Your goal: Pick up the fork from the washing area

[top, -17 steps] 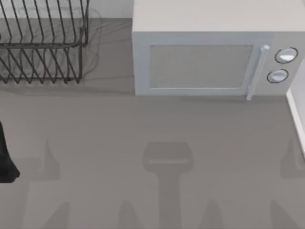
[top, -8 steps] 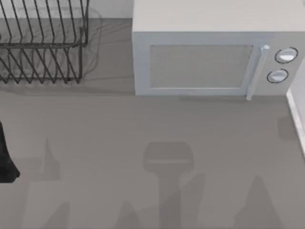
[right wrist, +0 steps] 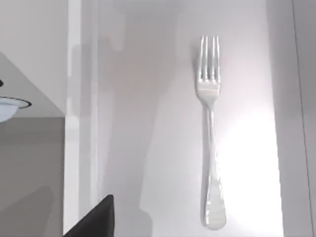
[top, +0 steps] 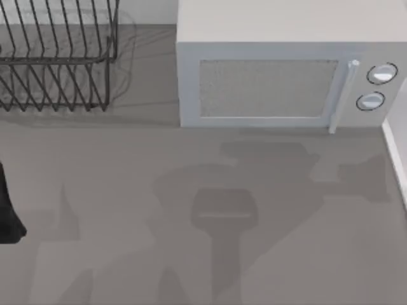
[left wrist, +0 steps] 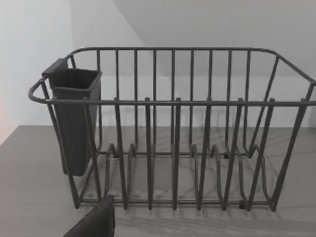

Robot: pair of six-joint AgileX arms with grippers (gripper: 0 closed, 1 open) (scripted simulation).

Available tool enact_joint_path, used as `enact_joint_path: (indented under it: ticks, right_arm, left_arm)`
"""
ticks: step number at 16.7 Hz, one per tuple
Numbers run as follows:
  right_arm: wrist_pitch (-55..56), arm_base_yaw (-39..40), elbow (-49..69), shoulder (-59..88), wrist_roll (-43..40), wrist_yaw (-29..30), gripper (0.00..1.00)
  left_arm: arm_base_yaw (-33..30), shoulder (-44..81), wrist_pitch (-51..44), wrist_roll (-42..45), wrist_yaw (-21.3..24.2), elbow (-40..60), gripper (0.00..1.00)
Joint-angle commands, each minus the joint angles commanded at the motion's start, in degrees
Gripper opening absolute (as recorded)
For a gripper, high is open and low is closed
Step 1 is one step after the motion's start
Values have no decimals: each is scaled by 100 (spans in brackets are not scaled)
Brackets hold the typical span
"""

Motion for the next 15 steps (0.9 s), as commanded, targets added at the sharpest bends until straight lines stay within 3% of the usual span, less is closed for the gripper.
enact_joint_path:
  ticks: [8,15]
  right_arm:
    - [-2116,-417,3621,3949,-400,11,100]
    - [-2791,-546,4784,5215,-532,13,100]
  left_arm:
    - [0,0,0,0,0,0,100]
    - [0,0,0,0,0,0,100]
